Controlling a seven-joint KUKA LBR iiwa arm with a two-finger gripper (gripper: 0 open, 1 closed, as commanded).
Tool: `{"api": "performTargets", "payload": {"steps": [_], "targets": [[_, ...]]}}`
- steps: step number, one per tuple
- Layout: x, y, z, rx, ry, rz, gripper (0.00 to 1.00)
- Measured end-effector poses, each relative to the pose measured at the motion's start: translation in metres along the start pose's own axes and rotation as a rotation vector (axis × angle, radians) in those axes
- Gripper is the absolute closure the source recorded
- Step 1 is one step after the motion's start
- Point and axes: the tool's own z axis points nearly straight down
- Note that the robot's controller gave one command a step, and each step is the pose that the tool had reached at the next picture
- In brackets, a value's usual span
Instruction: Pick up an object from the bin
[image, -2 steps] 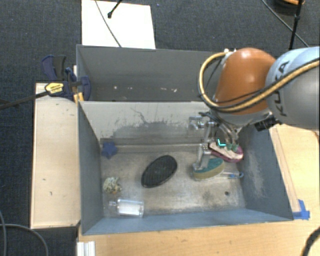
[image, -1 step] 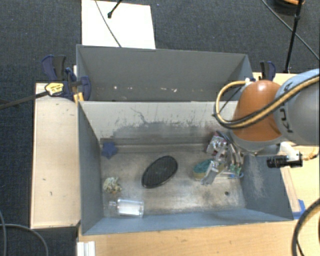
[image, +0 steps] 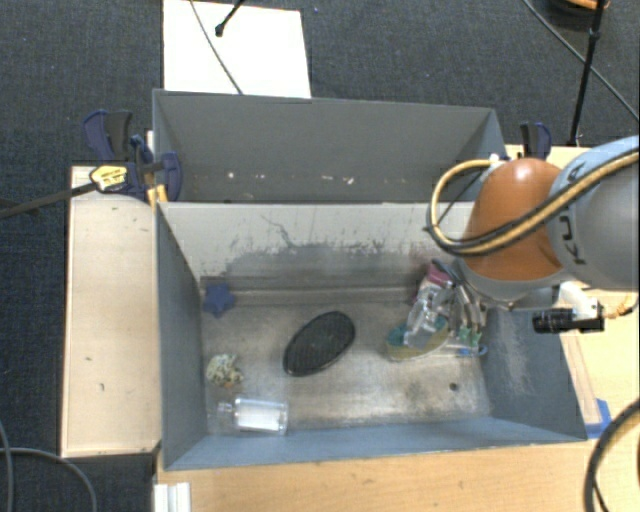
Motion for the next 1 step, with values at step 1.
{"api": "performTargets", "payload": {"steps": [1], "targets": [[0.0, 0.0, 0.0, 0.0, 0.0, 0.0, 0.0]]}}
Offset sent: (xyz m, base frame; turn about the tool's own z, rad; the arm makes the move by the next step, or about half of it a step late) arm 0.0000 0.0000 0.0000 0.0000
